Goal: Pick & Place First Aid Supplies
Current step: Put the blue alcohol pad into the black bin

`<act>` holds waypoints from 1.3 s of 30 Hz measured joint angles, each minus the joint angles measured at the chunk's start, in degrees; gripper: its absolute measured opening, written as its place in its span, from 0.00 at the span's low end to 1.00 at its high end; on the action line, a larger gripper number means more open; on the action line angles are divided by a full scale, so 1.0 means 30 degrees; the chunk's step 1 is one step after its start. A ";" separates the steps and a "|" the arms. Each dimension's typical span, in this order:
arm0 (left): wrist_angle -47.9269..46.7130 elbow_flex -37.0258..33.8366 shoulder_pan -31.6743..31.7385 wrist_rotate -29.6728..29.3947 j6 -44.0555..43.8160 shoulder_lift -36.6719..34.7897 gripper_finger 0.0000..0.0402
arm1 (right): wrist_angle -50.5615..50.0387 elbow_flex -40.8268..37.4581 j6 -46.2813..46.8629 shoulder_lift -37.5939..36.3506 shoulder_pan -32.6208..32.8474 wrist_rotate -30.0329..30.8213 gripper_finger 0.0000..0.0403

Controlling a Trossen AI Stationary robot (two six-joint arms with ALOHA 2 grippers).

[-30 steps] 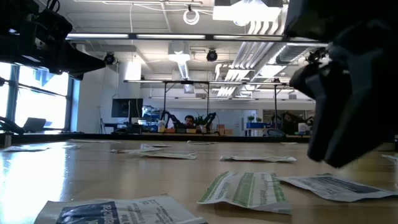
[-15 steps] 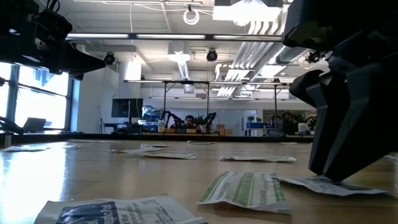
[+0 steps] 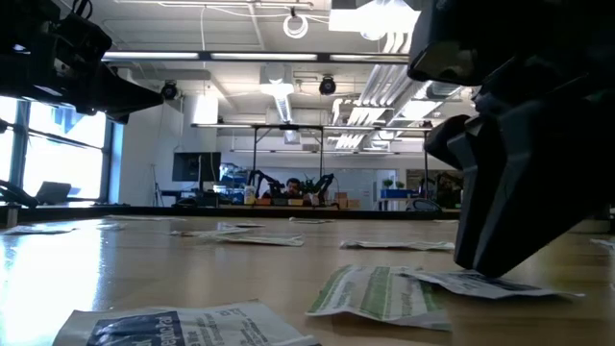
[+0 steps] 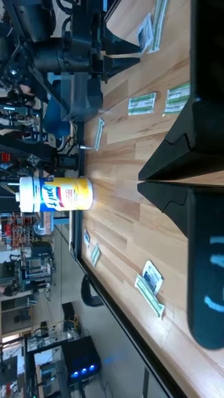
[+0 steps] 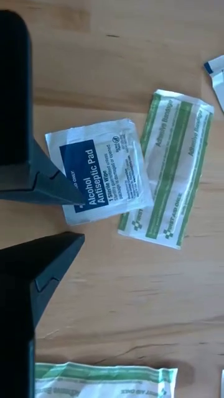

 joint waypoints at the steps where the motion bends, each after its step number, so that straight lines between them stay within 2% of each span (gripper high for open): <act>1: 0.0004 0.0001 0.0000 0.0001 0.0000 -0.0006 0.03 | -0.0007 -0.0005 -0.0035 0.0002 -0.0024 0.0068 0.19; 9: 0.0003 0.0001 0.0003 0.0008 0.0000 -0.0006 0.03 | -0.0291 -0.0012 -0.0033 0.0015 -0.0090 0.0528 0.02; 17: 0.0004 -0.0002 0.0000 0.0015 0.0000 -0.0002 0.03 | -0.0836 -0.0141 0.0113 -0.1014 -0.0107 0.0977 0.01; 20: 0.0001 -0.0006 0.0000 0.0015 0.0000 -0.0006 0.03 | -0.2482 -0.0304 0.0608 -0.2206 -0.0141 0.1552 0.01; 24: 0.0007 0.0001 0.0000 0.0023 0.0000 -0.0006 0.03 | -0.4924 -0.0143 0.2167 -0.4419 -0.0130 0.1250 0.00; 29: 0.0005 -0.0004 0.0005 0.0015 0.0000 -0.0006 0.03 | -0.9425 -0.0157 0.4660 -0.6971 0.0197 -0.0699 0.00; 33: 0.0001 0.0001 0.0000 0.0009 0.0000 -0.0006 0.03 | -1.3569 -0.0185 0.7849 -0.8678 0.0919 -0.4040 0.00; 36: 0.0000 -0.0003 0.0000 0.0019 0.0000 -0.0006 0.03 | -1.4883 -0.0143 0.9992 -0.9465 0.2022 -0.6849 0.00; 39: 0.0000 -0.0006 0.0004 0.0023 0.0000 0.0001 0.03 | -1.5103 -0.0143 1.1786 -0.9581 0.3343 -0.8687 0.00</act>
